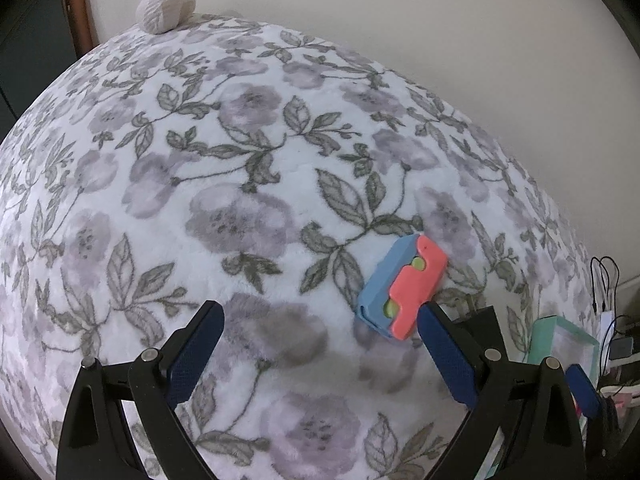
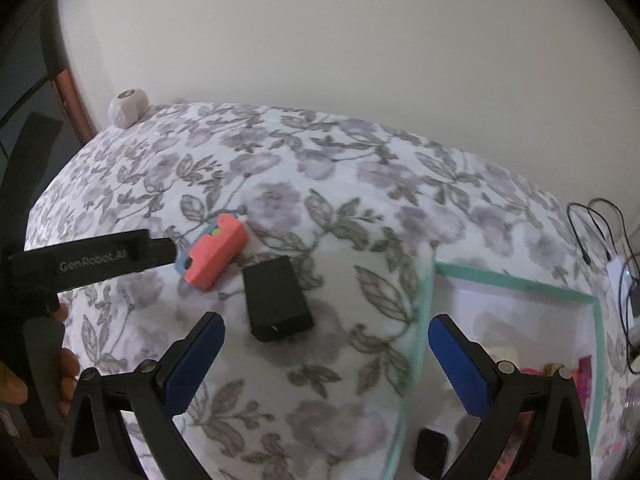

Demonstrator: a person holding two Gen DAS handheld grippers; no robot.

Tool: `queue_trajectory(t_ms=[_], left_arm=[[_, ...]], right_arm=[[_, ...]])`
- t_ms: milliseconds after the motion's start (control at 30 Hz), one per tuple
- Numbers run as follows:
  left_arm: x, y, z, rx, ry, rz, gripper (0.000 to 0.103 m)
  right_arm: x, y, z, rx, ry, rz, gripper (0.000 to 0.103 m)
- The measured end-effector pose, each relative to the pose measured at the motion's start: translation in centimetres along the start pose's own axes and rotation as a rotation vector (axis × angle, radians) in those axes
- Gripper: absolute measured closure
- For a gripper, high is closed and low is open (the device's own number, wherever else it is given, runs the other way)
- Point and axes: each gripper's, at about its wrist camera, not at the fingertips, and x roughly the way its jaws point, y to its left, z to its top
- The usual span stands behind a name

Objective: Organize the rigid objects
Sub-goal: 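Grasp the orange-blue fidget block with the left tool while the right tool grasps the black box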

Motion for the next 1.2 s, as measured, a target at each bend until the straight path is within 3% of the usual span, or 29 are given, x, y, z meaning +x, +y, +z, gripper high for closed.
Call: queue_trajectory(t_ms=[433,667,933,1200], left_arm=[[1.4,-0.3,-0.1,0.026,-0.002,-0.069,0.006],[1.7,-0.7,-0.1,0.048,-0.008,-0.095,0.006],[2.3,-1.0,-0.1,0.081,-0.025,-0.110,0.006],[2.7,-1.2,-0.2,0.102,-0.052,-0.108,0.006]], right_arm=[[3.7,1.1,0.3,-0.002,0.073,-0.008,0.000],[5.5,1.7,0.6,-0.054,0.099,-0.061,0.000],[7.2,0.1,1.0,0.020,0.119,-0.039,0.000],[7.0,-0.1,0.7,0.048,0.082,-0.049,0.007]])
